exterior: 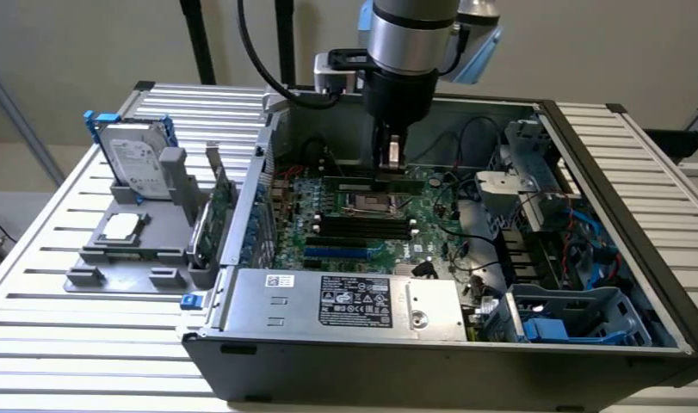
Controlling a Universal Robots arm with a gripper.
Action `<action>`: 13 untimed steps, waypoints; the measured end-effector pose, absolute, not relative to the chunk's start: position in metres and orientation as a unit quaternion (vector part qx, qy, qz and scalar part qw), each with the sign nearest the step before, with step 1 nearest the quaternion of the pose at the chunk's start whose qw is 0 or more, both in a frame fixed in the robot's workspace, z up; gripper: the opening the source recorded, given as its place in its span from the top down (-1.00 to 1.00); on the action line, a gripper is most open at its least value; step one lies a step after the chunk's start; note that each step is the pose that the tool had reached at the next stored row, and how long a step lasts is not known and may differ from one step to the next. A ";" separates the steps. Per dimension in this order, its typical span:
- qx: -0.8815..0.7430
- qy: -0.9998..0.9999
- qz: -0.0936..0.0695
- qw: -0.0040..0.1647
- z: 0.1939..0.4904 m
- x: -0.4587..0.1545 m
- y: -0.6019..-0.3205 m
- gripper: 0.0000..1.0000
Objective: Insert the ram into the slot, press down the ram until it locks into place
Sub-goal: 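Insert the ram into the slot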
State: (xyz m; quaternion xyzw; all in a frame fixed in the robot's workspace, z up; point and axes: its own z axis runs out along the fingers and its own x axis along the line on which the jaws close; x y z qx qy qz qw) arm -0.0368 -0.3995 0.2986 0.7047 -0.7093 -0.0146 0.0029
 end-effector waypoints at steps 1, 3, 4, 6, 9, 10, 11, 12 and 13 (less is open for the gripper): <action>0.705 -0.709 -0.015 0.003 0.297 -0.037 -0.399 0.73; 0.705 -0.709 -0.015 0.003 0.292 -0.037 -0.399 0.73; 0.705 -0.709 -0.015 0.003 0.290 -0.037 -0.399 0.73; 0.705 -0.709 -0.015 0.003 0.286 -0.037 -0.399 0.73; 0.705 -0.709 -0.015 0.003 0.281 -0.037 -0.399 0.73; 0.705 -0.709 -0.015 0.003 0.279 -0.037 -0.399 0.73; 0.705 -0.709 -0.015 0.003 0.277 -0.037 -0.399 0.73; 0.705 -0.709 -0.015 0.003 0.276 -0.037 -0.399 0.73; 0.705 -0.709 -0.015 0.003 0.274 -0.037 -0.399 0.73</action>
